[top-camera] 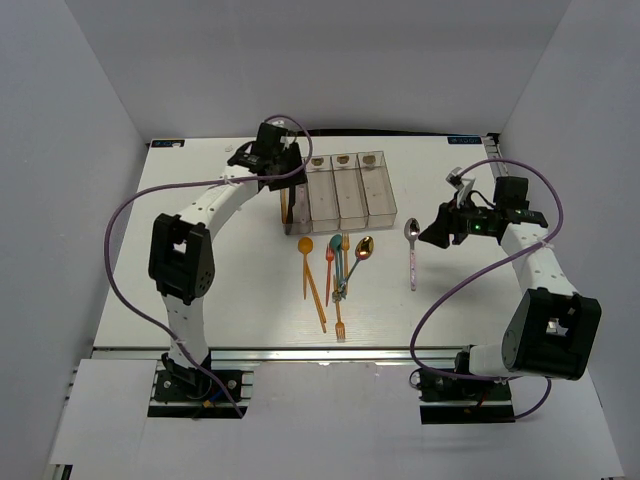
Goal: Sort the eating utensils into containers
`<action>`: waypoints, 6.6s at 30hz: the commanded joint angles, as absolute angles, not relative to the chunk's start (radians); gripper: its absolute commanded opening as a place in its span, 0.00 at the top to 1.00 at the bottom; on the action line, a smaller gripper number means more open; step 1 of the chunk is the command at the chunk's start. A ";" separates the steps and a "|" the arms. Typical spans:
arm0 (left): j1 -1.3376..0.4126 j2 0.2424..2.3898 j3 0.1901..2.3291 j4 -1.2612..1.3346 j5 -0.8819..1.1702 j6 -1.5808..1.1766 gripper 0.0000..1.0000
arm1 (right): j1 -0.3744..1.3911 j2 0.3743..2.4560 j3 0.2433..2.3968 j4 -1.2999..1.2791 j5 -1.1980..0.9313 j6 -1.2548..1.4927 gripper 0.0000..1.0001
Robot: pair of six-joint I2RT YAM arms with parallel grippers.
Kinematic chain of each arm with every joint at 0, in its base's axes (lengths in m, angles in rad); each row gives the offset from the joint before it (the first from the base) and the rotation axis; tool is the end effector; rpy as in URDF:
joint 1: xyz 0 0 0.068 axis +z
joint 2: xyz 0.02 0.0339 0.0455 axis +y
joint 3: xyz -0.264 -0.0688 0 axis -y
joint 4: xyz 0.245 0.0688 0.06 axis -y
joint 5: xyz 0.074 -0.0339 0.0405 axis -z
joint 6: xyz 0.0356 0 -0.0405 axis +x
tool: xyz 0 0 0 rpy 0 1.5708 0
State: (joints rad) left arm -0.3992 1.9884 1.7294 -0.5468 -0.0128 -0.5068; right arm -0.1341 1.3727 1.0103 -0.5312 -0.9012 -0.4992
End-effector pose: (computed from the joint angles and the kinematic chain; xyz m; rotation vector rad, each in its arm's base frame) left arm 0.4196 -0.1765 0.2710 -0.1362 2.4130 -0.4116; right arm 0.2798 -0.0096 0.2667 -0.7456 2.0344 0.7478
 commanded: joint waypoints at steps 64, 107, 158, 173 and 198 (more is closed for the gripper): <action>-0.399 2.171 1.888 -0.629 0.014 -0.209 0.72 | -0.124 1.382 0.991 -0.500 -0.876 -0.469 0.42; -0.336 1.561 1.439 -0.594 0.092 -0.411 0.23 | 0.084 1.427 0.937 -0.476 -0.355 -0.335 0.38; -0.287 0.745 0.586 -0.477 0.090 -0.812 0.14 | 0.214 1.356 1.020 -0.218 -0.434 -0.267 1.00; -0.288 0.674 0.568 -0.503 0.135 -0.865 0.14 | 0.557 1.937 1.624 -0.049 -0.316 0.132 1.00; -0.288 0.701 0.595 -0.546 0.140 -0.844 0.14 | 0.566 2.082 1.618 0.109 -0.106 0.018 0.72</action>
State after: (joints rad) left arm -0.2909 0.6968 0.5659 -0.5461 0.1211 -0.8577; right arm 0.5697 2.1036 1.6241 0.0422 -0.1207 0.0429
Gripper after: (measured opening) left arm 0.856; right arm 0.259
